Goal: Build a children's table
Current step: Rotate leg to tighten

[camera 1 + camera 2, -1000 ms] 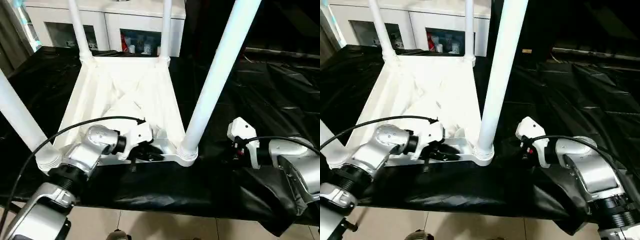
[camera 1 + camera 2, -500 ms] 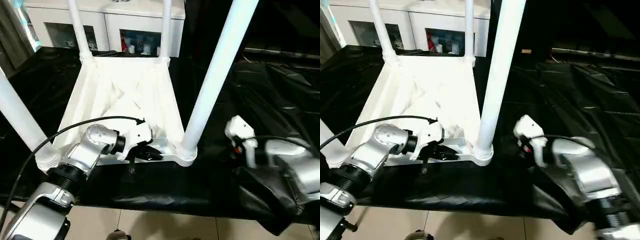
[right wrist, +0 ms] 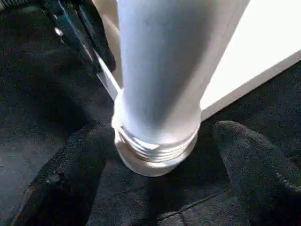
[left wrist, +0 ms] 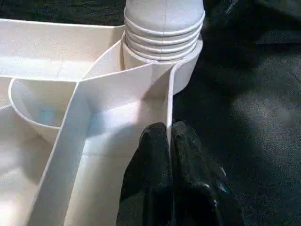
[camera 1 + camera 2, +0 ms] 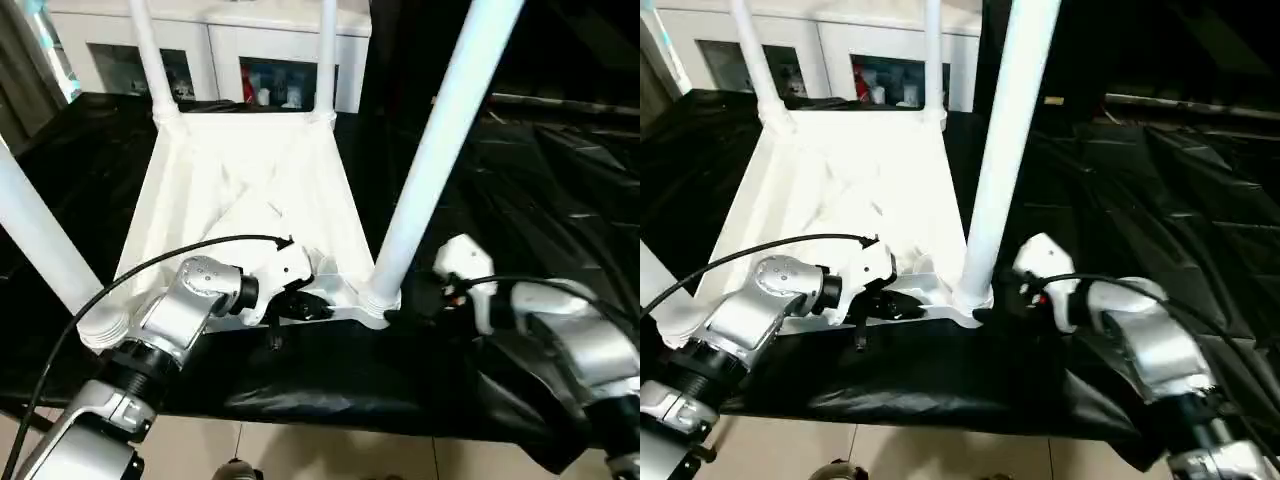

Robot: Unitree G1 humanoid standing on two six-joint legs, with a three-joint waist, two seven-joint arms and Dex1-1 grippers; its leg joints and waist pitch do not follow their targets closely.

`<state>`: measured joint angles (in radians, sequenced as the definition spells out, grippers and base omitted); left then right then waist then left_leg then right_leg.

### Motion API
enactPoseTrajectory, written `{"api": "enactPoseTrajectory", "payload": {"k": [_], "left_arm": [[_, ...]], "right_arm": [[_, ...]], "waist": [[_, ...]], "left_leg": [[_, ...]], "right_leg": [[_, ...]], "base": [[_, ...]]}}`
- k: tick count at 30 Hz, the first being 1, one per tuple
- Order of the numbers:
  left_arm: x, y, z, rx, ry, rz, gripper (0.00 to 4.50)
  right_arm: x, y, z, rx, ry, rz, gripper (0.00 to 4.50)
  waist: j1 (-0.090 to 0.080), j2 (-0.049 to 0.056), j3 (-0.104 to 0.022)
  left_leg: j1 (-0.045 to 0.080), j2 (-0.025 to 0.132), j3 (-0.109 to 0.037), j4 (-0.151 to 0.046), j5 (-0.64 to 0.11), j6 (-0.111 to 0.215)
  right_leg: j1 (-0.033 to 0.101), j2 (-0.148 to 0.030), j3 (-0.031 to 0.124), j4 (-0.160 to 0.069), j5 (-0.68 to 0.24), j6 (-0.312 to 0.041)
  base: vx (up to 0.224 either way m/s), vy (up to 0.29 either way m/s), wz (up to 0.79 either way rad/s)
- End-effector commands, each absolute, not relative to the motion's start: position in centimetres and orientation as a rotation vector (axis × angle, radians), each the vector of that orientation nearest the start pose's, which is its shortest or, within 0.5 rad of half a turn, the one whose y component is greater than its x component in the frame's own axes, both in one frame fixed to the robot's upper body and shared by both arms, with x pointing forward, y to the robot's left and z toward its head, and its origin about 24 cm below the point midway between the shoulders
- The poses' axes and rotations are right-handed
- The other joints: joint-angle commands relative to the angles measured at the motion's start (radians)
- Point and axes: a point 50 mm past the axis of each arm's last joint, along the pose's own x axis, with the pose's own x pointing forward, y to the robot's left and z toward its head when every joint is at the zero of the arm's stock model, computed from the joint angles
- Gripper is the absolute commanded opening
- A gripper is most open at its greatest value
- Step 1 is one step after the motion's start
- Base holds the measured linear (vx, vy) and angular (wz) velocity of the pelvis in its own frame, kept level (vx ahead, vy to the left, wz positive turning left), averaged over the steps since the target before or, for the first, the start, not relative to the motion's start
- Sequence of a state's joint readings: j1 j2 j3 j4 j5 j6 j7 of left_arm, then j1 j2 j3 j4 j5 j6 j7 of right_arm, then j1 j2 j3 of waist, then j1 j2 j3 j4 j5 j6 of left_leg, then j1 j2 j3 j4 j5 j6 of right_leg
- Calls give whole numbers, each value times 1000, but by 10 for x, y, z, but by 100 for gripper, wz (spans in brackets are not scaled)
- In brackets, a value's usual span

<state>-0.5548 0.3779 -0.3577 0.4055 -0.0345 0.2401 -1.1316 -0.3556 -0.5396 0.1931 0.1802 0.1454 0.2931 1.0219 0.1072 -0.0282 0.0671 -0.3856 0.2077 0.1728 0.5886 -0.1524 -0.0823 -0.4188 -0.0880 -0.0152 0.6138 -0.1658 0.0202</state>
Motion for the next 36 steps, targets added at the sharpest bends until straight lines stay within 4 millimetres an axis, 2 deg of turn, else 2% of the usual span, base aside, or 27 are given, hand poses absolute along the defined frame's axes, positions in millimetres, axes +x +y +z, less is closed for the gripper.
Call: {"api": "enactPoseTrajectory", "payload": {"k": [1, 4, 5, 7, 13, 18, 19, 22, 23, 26, 28, 29, 36], "left_arm": [[304, 114, 56, 358, 444, -1329, 0], [303, 114, 56, 359, 445, -1326, 0], [303, 115, 57, 361, 446, -1323, 0], [303, 116, 57, 362, 447, -1322, 0], [303, 117, 57, 367, 453, -1320, 0], [303, 118, 57, 373, 457, -1317, 0], [303, 118, 57, 374, 457, -1316, 0], [304, 119, 57, 376, 457, -1313, 0], [304, 119, 57, 376, 457, -1312, 0], [304, 120, 58, 378, 460, -1310, 0], [303, 120, 58, 378, 461, -1310, 0], [303, 121, 57, 380, 463, -1310, 0], [303, 123, 57, 385, 468, -1309, 0]], "right_arm": [[293, -173, 71, -348, 363, 1078, 385], [296, -169, 72, -333, 344, 1079, 385], [297, -166, 73, -326, 333, 1079, 385], [298, -165, 73, -320, 326, 1081, 385], [299, -160, 70, -297, 323, 1105, 385], [298, -160, 66, -301, 336, 1111, 385], [298, -159, 66, -298, 336, 1111, 370], [299, -157, 67, -278, 329, 1115, 370], [300, -157, 67, -277, 329, 1116, 342], [301, -155, 66, -269, 330, 1121, 332], [301, -155, 65, -270, 330, 1121, 315], [301, -154, 64, -269, 330, 1123, 292], [301, -151, 63, -263, 328, 1131, 273]], "waist": [[-1, -16, -66], [-5, -18, -66], [-7, -21, -62], [-9, -16, -62], [-15, -16, -61], [-16, -16, -58], [-17, -17, -57], [-18, -17, -56], [-17, -17, -56], [-17, -16, -55], [-17, -17, -56], [-16, -16, -56], [-18, -17, -55]], "left_leg": [[15, 7, 7, -69, -271, 30], [13, 6, 8, -70, -268, 33], [13, 7, 8, -71, -272, 36], [14, 8, 6, -73, -281, 32], [13, 6, 6, -74, -286, 30], [14, 8, 6, -77, -308, 26], [14, 8, 6, -77, -310, 26], [14, 8, 5, -79, -320, 25], [14, 8, 5, -79, -324, 24], [15, 9, 4, -80, -327, 21], [15, 9, 4, -80, -325, 20], [14, 9, 4, -80, -325, 20], [14, 9, 3, -83, -338, 16]], "right_leg": [[41, -30, 13, -75, -295, -175], [42, -30, 12, -74, -289, -175], [40, -30, 12, -76, -297, -174], [39, -31, 12, -76, -315, -169], [41, -29, 13, -76, -297, -176], [38, -29, 13, -80, -328, -171], [38, -29, 13, -80, -329, -170], [36, -30, 13, -82, -341, -169], [36, -30, 13, -82, -348, -167], [35, -31, 14, -83, -353, -165], [36, -31, 14, -82, -344, -167], [36, -31, 14, -82, -342, -168], [35, -32, 14, -83, -362, -164]], "base": [[0, 0, 0], [0, 0, 0], [0, 0, 0], [0, 0, 0], [0, 0, 0], [0, 0, 0], [0, 0, 0], [0, 0, 0], [0, 0, 0], [0, 0, 0], [0, 0, 0], [0, 0, 0], [0, 0, 0]]}}
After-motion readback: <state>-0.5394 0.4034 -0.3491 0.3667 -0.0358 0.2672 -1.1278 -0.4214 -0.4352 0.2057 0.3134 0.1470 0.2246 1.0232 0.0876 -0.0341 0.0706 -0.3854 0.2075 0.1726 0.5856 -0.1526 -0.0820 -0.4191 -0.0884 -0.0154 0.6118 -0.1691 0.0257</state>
